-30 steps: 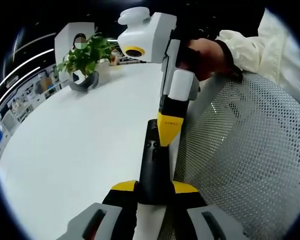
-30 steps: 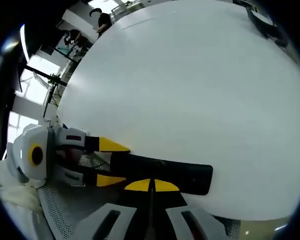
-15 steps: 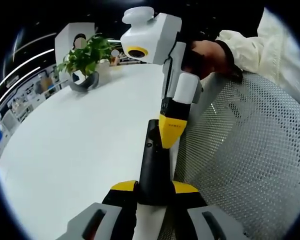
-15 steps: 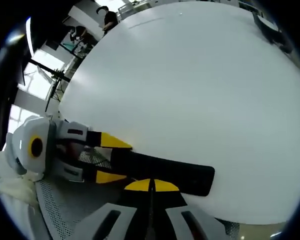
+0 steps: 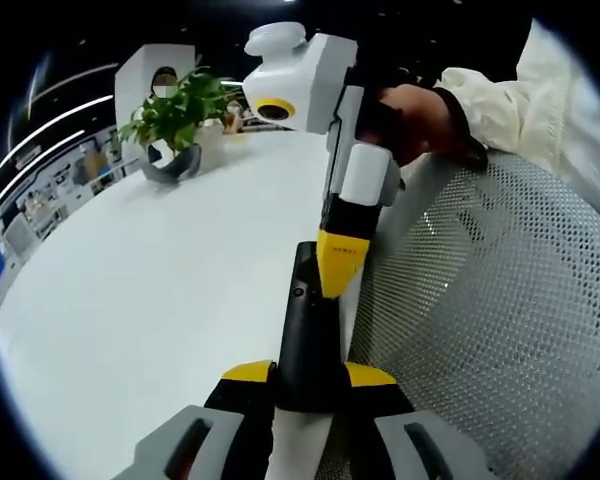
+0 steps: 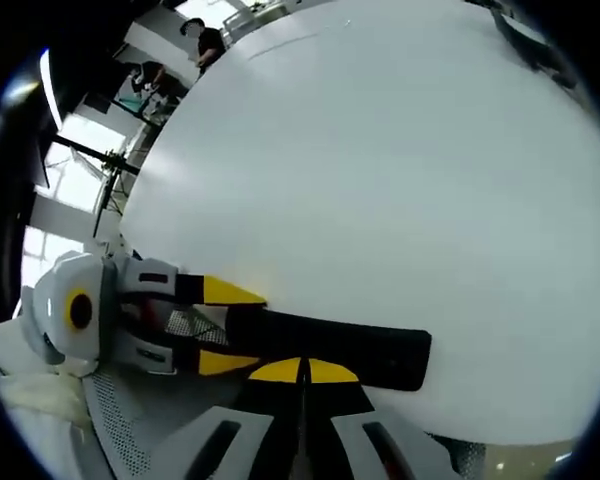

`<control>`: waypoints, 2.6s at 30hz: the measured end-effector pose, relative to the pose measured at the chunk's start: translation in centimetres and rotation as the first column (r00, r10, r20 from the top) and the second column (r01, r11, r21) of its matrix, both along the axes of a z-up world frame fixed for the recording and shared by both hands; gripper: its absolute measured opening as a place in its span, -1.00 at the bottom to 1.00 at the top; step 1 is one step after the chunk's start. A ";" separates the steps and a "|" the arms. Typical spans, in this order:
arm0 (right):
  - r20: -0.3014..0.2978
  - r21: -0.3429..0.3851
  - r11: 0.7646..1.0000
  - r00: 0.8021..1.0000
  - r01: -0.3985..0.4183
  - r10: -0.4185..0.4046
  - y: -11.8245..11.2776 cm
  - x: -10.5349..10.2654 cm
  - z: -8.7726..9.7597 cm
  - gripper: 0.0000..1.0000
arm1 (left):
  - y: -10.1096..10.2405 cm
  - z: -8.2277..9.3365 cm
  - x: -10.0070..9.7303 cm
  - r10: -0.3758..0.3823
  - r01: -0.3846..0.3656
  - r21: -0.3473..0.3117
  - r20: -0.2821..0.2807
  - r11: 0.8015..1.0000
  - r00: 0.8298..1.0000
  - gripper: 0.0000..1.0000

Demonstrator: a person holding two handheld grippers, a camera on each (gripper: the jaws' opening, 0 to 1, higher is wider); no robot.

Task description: Press the specified remote control buttons in sequence, fully releasing each button before pressing the next.

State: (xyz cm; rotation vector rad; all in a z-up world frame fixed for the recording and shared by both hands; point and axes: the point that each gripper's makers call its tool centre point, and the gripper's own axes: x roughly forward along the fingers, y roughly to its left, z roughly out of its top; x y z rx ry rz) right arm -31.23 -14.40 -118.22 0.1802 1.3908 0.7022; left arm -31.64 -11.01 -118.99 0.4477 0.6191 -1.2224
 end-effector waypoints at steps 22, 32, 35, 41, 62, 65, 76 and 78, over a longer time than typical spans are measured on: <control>0.076 0.028 0.998 0.995 -0.059 0.057 1.4 0.6 0.0 -1.00 | -0.1 0.0 0.0 0.000 0.000 -0.001 0.001 1.000 1.000 -0.50; 0.099 0.019 0.997 0.993 -0.073 0.071 1.2 0.6 0.0 -1.00 | -0.1 0.0 0.0 0.001 -0.001 -0.003 -0.002 1.000 1.000 -0.51; 0.111 0.017 0.997 0.991 -0.082 0.079 1.3 0.6 0.0 -1.00 | -0.1 0.0 0.0 0.001 -0.001 -0.003 -0.002 1.000 1.000 -0.51; 0.116 0.013 0.997 0.990 -0.081 0.079 1.2 0.7 0.0 -1.00 | -0.1 0.0 0.0 0.000 0.000 -0.002 -0.001 1.000 1.000 -0.51; 0.114 0.040 0.992 0.987 -0.116 0.111 2.1 0.3 0.1 -1.00 | -0.1 0.0 0.0 0.004 -0.004 -0.004 -0.002 1.000 1.000 -0.51; 0.117 0.041 0.992 0.987 -0.120 0.115 2.0 0.3 0.1 -1.00 | -0.1 0.0 0.0 0.004 -0.004 -0.003 -0.005 1.000 1.000 -0.51; 0.153 0.027 0.991 0.980 -0.133 0.128 2.1 0.6 0.0 -1.00 | -0.1 0.0 0.1 0.007 -0.007 -0.001 -0.005 1.000 1.000 -0.51; 0.144 0.034 0.992 0.983 -0.123 0.117 2.0 0.6 0.0 -1.00 | -0.2 0.0 0.1 0.005 -0.005 0.008 -0.001 1.000 1.000 -0.51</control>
